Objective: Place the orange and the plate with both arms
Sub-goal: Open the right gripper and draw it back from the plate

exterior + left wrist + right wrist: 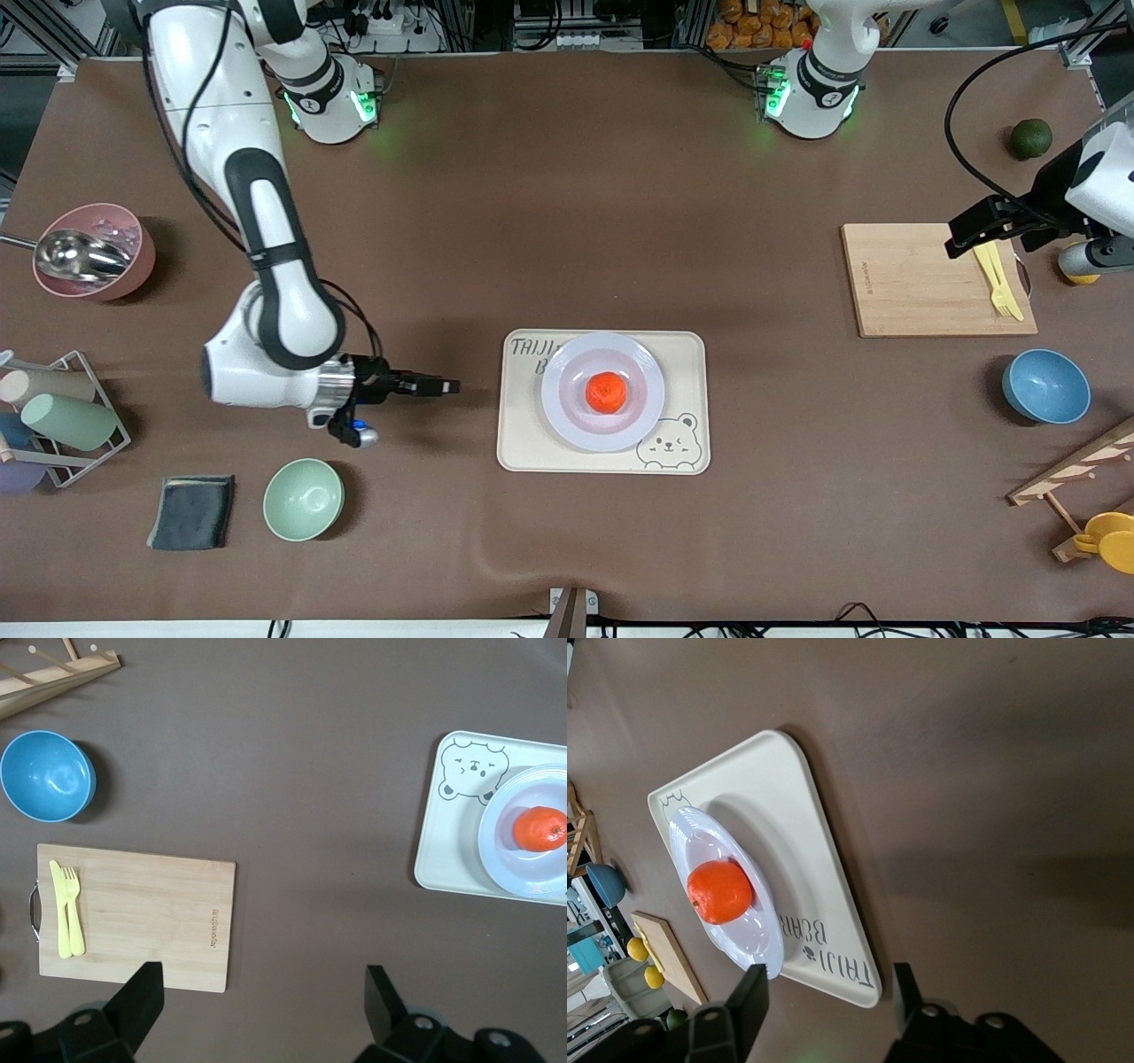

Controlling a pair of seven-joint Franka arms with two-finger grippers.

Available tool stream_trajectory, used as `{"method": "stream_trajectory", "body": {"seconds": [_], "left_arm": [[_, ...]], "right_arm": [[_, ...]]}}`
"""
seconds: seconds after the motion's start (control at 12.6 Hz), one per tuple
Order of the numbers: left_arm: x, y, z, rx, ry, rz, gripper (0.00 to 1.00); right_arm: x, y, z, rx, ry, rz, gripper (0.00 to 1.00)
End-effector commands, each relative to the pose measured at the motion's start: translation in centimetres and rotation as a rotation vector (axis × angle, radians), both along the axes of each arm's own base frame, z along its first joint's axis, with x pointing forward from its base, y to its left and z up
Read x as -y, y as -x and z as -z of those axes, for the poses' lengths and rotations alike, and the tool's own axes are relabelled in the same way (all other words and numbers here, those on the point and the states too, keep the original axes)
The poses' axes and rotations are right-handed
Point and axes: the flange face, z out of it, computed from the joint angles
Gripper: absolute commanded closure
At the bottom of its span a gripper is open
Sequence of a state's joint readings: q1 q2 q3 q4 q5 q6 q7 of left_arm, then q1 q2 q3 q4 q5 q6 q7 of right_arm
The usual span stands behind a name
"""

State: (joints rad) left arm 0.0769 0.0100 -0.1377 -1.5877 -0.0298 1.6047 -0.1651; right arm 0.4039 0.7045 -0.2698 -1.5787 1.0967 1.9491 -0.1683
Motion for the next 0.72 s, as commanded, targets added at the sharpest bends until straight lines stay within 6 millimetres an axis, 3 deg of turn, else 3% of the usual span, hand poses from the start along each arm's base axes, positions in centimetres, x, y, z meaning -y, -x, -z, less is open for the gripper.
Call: {"method": "stream_trajectory", "body": {"seconds": [0.0, 0.16, 0.32, 0.4, 0.56, 0.64], "left_arm": [[0.0, 0.4, -0.5, 0.003, 0.003, -0.011, 0.00], [-0.3, 0.4, -0.7, 0.006, -0.016, -0.010, 0.00], [-0.4, 0.7, -1.0, 0.006, -0.017, -0.012, 0.00], [-0.7, 0.8, -1.2, 0.000, -0.017, -0.013, 0.00], [-0.9, 1.4, -2.2, 0.009, -0.019, -0.018, 0.00], [-0.8, 1.9, -2.3, -0.012, -0.021, -0.019, 0.00]], "right_arm": [[2.5, -0.7, -2.6, -0.009, 0.071, -0.076, 0.24], [5.7, -1.2, -4.5, -0.002, 0.164, -0.152, 0.22], [9.0, -1.1, -8.2, 0.066, 0.276, -0.251, 0.18], [11.5, -1.2, -9.5, 0.103, 0.319, -0.290, 0.18], [14.9, -1.3, -10.3, 0.133, 0.332, -0.312, 0.18], [15.2, -0.9, -10.5, 0.114, 0.314, -0.326, 0.18]]}}
